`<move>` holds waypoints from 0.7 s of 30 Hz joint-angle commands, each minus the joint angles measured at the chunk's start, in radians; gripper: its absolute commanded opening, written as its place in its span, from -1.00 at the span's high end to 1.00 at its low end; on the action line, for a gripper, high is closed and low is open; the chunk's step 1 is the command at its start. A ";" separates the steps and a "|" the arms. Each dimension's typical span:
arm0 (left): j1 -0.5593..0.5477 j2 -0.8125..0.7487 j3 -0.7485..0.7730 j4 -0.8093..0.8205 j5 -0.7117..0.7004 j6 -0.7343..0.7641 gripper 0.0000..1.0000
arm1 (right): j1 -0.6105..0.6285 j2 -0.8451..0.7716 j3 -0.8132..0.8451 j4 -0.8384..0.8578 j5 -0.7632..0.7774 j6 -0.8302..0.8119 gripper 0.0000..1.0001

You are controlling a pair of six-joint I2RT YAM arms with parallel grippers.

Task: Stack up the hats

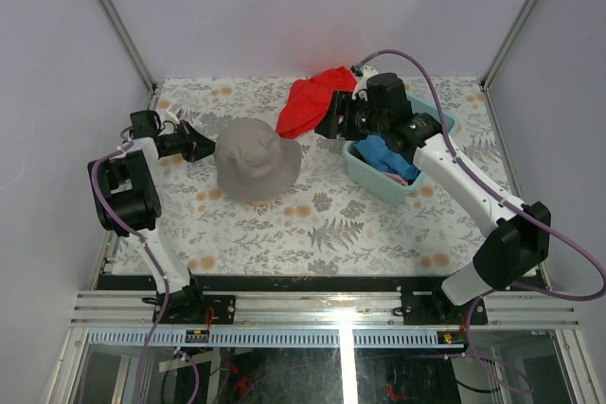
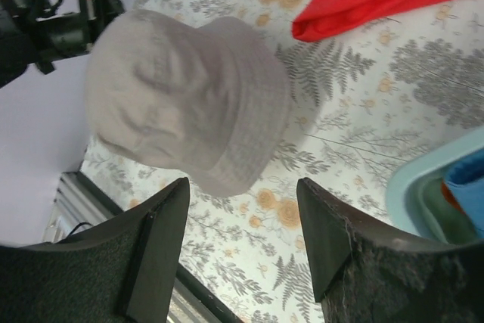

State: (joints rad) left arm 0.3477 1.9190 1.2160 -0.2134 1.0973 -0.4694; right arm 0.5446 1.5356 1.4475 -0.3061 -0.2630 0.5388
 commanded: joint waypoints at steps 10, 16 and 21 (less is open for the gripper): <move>-0.003 -0.014 -0.007 0.003 -0.063 -0.010 0.65 | -0.193 0.041 0.183 -0.412 0.385 -0.147 -0.36; 0.023 -0.078 0.007 0.045 -0.122 -0.088 0.20 | -0.238 0.117 0.235 -0.517 0.486 -0.189 -0.39; 0.059 -0.141 0.034 0.043 -0.188 -0.126 0.14 | -0.238 0.161 0.233 -0.611 0.537 -0.188 -0.39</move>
State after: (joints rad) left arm 0.3759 1.8557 1.2057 -0.2131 0.9745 -0.5465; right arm 0.3012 1.6741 1.6398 -0.7982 0.1852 0.3763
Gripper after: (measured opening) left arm 0.427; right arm 0.692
